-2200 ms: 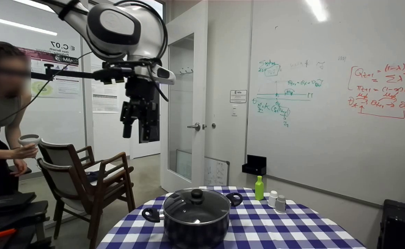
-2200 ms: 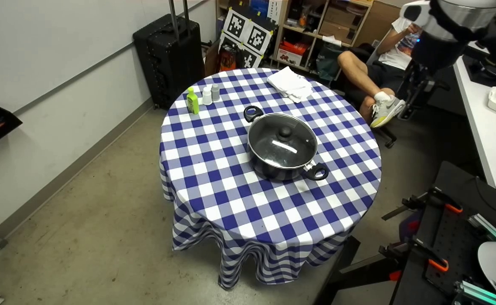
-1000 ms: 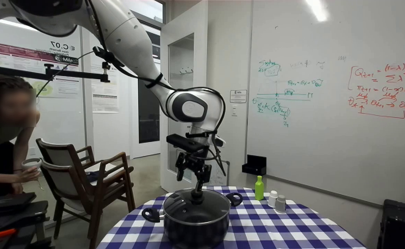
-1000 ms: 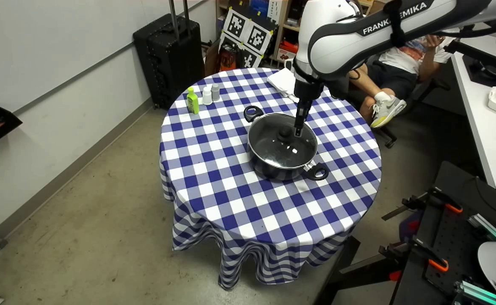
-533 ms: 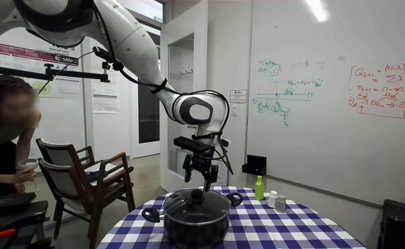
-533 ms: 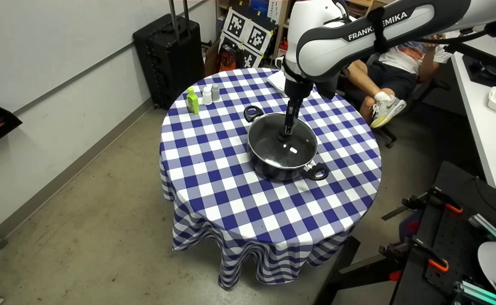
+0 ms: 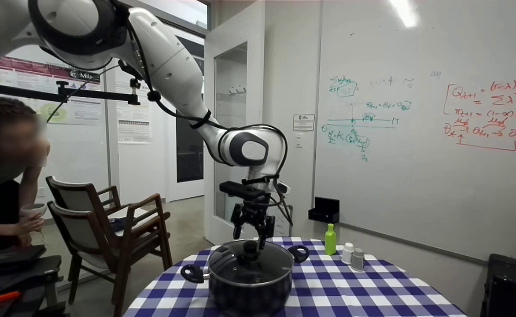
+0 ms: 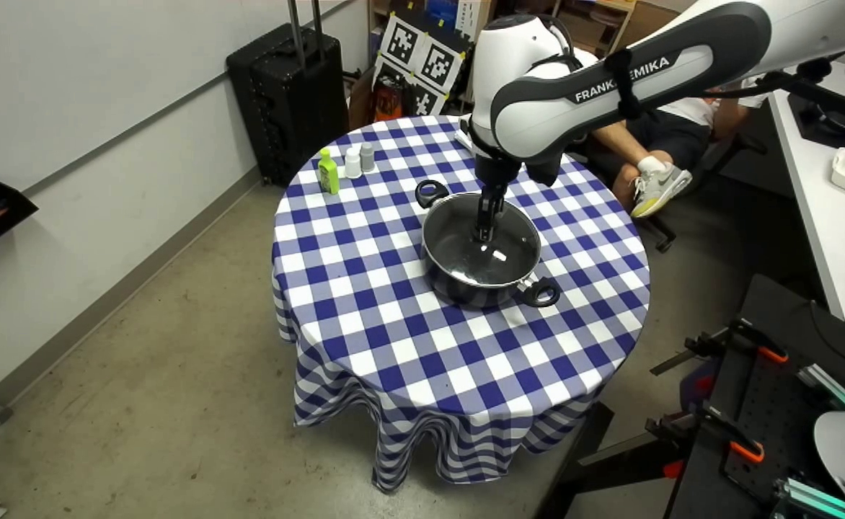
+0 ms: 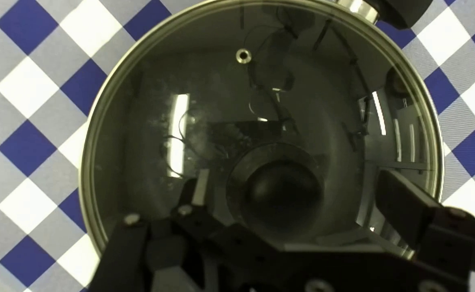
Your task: Take the lid off the pot
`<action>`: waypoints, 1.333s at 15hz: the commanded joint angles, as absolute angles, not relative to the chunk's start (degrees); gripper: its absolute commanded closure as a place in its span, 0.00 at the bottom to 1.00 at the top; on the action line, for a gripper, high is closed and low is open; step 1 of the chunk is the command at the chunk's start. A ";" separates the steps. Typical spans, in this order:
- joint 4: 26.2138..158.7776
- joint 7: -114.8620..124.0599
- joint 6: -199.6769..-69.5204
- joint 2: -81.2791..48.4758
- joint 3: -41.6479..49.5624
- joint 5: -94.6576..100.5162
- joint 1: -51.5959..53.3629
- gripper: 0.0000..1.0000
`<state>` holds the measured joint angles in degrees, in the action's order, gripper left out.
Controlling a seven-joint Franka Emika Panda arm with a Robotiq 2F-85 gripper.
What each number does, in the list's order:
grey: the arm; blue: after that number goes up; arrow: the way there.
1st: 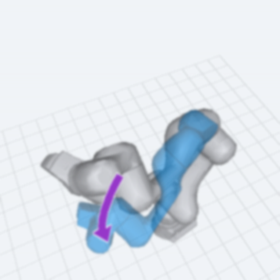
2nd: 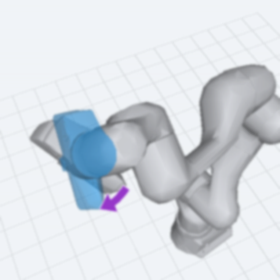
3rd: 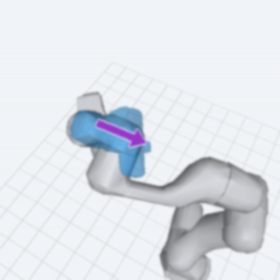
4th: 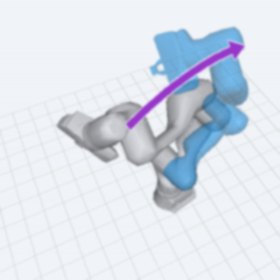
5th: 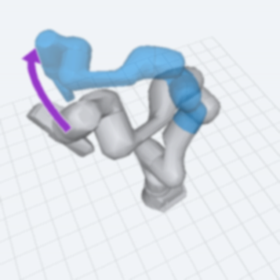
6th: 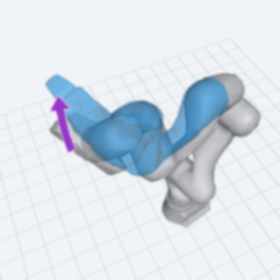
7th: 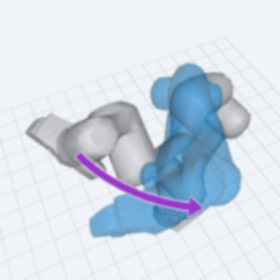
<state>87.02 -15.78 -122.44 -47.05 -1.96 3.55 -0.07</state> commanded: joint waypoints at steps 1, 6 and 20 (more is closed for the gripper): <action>83.91 -12.71 -120.48 -48.93 -1.13 5.79 1.44 0.00; 83.27 -10.83 -120.30 -49.37 -0.41 6.94 1.56 0.00; 81.52 -11.55 -120.54 -50.45 -0.88 6.92 1.47 0.00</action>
